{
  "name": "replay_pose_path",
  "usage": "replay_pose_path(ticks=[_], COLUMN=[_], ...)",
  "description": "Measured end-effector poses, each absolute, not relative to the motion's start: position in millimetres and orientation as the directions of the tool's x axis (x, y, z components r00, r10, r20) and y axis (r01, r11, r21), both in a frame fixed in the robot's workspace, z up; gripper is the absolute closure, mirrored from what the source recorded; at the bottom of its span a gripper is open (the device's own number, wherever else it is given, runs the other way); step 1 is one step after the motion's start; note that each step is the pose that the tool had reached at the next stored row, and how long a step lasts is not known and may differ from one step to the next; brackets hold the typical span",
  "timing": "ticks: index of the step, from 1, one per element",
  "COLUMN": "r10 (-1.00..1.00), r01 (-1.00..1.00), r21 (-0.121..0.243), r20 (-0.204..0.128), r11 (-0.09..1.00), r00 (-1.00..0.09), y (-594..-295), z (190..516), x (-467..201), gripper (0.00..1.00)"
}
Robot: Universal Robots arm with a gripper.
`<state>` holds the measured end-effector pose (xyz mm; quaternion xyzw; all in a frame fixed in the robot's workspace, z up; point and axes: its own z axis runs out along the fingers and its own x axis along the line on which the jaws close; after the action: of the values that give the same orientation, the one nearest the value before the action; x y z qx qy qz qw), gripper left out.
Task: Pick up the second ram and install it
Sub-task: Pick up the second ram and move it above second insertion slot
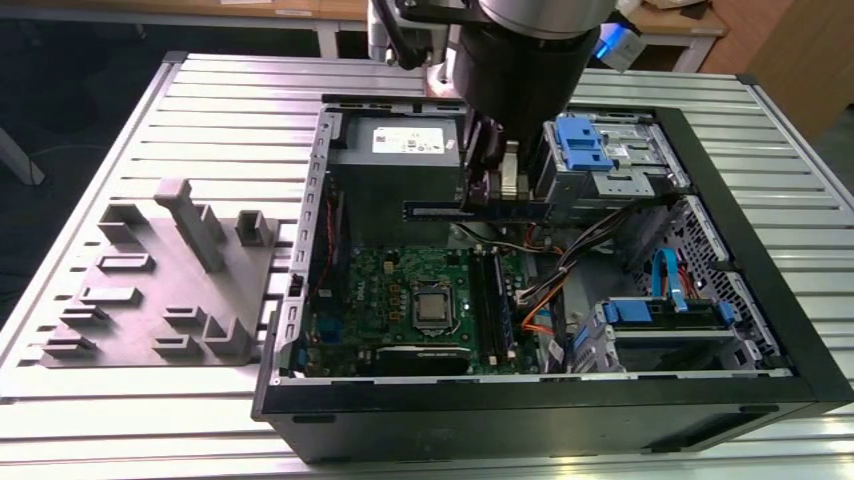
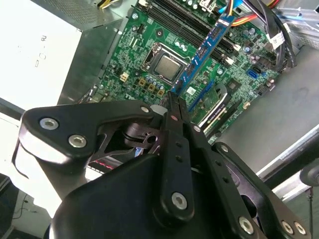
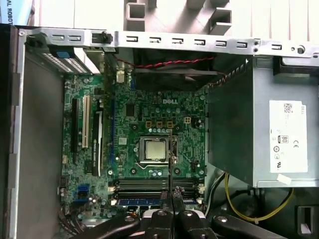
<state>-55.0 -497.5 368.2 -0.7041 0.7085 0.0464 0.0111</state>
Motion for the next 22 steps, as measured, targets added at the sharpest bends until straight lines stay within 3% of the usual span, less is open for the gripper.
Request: replay_pose_path(ticks=[22], r10=[-0.997], r01=[-0.998], r21=[0.056], r20=[-0.071], r11=[0.005], r00=[-0.009], y=[-493.6], z=[334.6], x=[-55.5], gripper=[0.92])
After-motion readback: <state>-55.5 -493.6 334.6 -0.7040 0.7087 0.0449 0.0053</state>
